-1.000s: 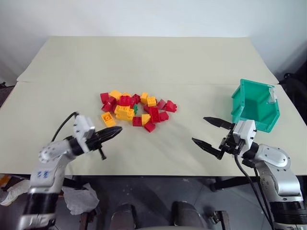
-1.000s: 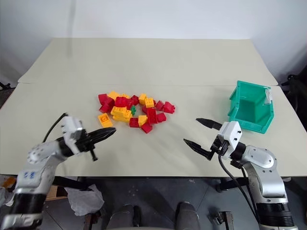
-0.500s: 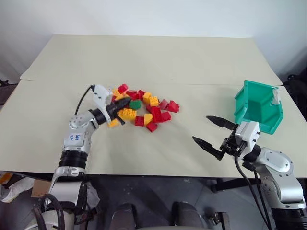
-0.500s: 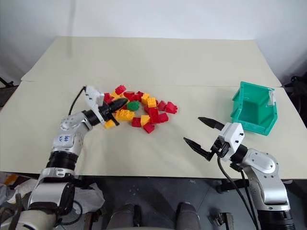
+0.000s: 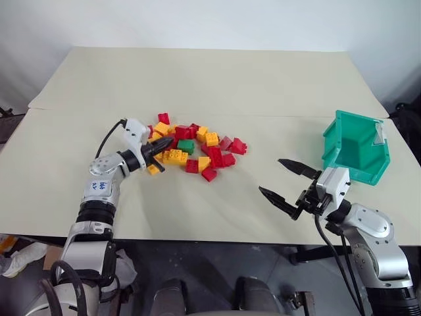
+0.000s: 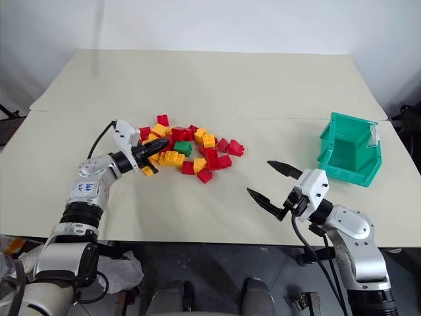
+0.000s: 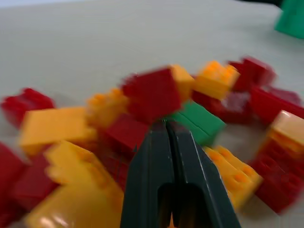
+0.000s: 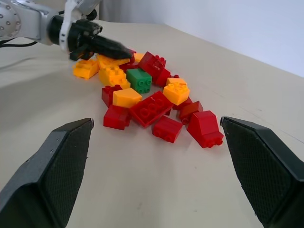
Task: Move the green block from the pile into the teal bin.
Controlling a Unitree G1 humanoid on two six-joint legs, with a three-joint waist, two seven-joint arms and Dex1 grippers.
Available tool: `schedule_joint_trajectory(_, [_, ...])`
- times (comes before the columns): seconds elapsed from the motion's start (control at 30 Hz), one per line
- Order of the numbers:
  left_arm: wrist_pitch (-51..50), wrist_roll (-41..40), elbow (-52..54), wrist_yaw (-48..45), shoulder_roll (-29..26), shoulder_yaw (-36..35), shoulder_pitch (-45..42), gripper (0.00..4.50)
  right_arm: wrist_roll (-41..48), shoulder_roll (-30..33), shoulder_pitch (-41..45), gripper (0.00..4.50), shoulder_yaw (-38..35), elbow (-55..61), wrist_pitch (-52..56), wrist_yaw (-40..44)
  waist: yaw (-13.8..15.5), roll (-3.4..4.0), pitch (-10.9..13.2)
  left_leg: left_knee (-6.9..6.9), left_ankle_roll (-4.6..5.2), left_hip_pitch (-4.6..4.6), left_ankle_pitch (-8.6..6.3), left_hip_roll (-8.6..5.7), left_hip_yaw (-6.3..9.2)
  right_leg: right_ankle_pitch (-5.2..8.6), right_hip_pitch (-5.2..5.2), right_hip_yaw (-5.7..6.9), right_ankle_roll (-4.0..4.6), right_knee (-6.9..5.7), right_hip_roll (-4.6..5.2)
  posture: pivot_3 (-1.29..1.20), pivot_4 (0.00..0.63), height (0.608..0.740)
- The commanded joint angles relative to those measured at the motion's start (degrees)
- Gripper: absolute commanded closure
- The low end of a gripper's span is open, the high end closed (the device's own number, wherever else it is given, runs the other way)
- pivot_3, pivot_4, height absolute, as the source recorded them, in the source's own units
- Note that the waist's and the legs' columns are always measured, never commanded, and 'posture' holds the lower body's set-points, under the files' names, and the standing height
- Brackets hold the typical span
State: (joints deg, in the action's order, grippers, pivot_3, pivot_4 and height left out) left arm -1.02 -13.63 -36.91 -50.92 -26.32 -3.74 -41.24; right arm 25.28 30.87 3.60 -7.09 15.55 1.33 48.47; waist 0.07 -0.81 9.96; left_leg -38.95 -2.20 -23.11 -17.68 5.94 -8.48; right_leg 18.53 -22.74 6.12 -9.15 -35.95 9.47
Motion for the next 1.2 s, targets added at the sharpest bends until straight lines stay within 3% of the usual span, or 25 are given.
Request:
schedule_joint_trajectory(0.03, [0.2,0.8,6.4,-8.3,-2.6,3.8,1.7,4.46,0.7,-0.2,-0.3,0.0,-0.3,2.7,-0.2,-0.5,0.0,0.0,0.0,0.0,0.0,0.0,0.0,0.0,0.0,0.0,0.0,0.0,0.0,0.0,0.0,0.0,0.15,0.74])
schedule_joint_trajectory(0.23, [-2.9,1.2,7.7,-8.5,-1.3,5.8,0.7,4.46,0.9,0.0,-0.5,0.0,-0.6,3.0,0.0,-0.7,0.0,0.0,0.0,-0.05,0.0,0.0,0.0,0.01,0.0,0.0,0.0,-0.01,0.0,-0.02,0.0,0.0,0.15,0.74])
schedule_joint_trajectory(0.53, [-0.9,3.1,-9.6,7.2,5.1,1.8,-12.4,4.46,0.8,-0.3,-0.8,0.0,-0.5,3.8,0.3,-1.4,0.7,-0.04,0.0,-0.04,0.01,-0.02,0.0,-0.01,0.02,-0.01,0.02,0.0,-0.01,0.02,0.0,0.0,0.15,0.74])
schedule_joint_trajectory(0.7, [-0.4,7.6,-22.2,17.2,5.2,1.7,-19.4,4.46,0.6,-0.4,-0.8,0.0,-0.5,4.8,0.8,-2.5,0.7,-0.07,0.0,-0.03,0.01,-0.02,0.0,-0.02,0.02,-0.01,0.02,0.0,-0.01,0.05,0.0,0.0,0.15,0.74])
schedule_joint_trajectory(0.83, [0.7,9.8,-25.1,19.1,3.6,2.2,-20.2,4.46,0.5,-0.6,-1.3,0.0,-0.4,5.7,1.1,-3.2,0.6,-0.07,0.0,0.0,0.01,-0.02,0.0,-0.02,0.02,-0.01,0.02,0.0,-0.01,0.05,0.0,0.0,0.15,0.74])
schedule_joint_trajectory(0.97, [5.0,7.4,-17.6,8.7,-0.2,1.3,-15.0,4.46,0.5,-0.7,-1.9,0.0,-0.4,6.7,1.3,-3.9,-0.1,-0.06,0.0,0.02,0.01,-0.01,0.0,-0.02,0.01,-0.01,0.01,0.01,-0.01,0.03,0.0,0.0,0.15,0.74])
schedule_joint_trajectory(1.07, [6.6,0.4,-6.5,-3.0,-3.7,-2.2,-8.2,4.46,1.0,-0.3,-2.1,0.0,-1.0,6.8,1.3,-3.7,-0.6,-0.05,0.1,0.09,-0.01,0.02,0.01,0.0,-0.03,0.0,-0.05,0.0,-0.01,-0.01,0.0,0.0,0.15,0.74])
schedule_joint_trajectory(1.2, [-0.3,-8.2,5.8,-10.0,-9.4,-8.3,0.7,4.46,1.2,0.9,-1.5,0.0,-1.4,5.5,0.8,-1.8,-0.4,-0.05,0.1,0.04,-0.02,0.0,0.01,0.02,-0.01,-0.01,-0.06,0.0,-0.01,-0.05,0.0,0.0,0.15,0.74])
